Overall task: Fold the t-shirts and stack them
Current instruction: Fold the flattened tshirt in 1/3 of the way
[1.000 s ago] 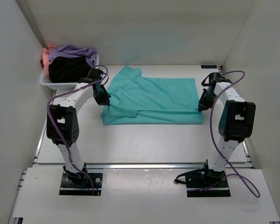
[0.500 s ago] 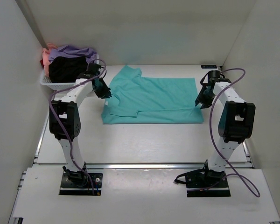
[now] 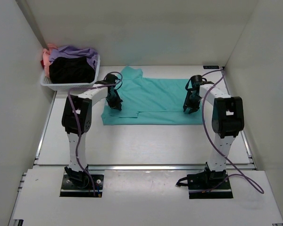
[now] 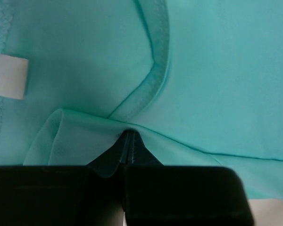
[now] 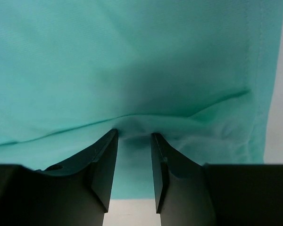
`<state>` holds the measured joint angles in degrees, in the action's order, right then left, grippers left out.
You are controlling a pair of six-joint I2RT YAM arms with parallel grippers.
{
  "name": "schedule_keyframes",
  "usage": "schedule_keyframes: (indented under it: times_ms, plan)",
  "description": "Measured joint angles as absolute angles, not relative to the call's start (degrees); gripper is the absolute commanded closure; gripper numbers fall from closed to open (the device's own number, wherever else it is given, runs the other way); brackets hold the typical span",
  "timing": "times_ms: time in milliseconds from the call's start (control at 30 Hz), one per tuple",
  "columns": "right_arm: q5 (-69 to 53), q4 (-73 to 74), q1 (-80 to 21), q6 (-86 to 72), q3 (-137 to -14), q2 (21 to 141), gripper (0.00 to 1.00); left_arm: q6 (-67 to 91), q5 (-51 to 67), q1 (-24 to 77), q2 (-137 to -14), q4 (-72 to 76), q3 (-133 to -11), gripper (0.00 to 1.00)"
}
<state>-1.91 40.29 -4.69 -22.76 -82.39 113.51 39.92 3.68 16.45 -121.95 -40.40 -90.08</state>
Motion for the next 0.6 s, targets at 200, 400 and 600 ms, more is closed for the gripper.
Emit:
schedule_keyframes:
  times_ms: [200, 400, 600]
  plan:
    - [-1.96, 39.35, -4.86, -23.77, -81.23, 114.5, 0.67, 40.07, 3.16, 15.62, -116.97, -37.28, -81.87, 0.94]
    - [-1.74, 36.84, -7.55, -24.43, -74.48, 109.82, 0.67, 40.16, 3.14, 16.08, -107.31, -34.85, -68.23, 0.94]
    - [-1.76, 38.11, -11.05, -26.15, -66.57, 103.7, 0.68, 40.03, 2.96, 16.08, -99.24, -35.48, -58.39, 0.93]
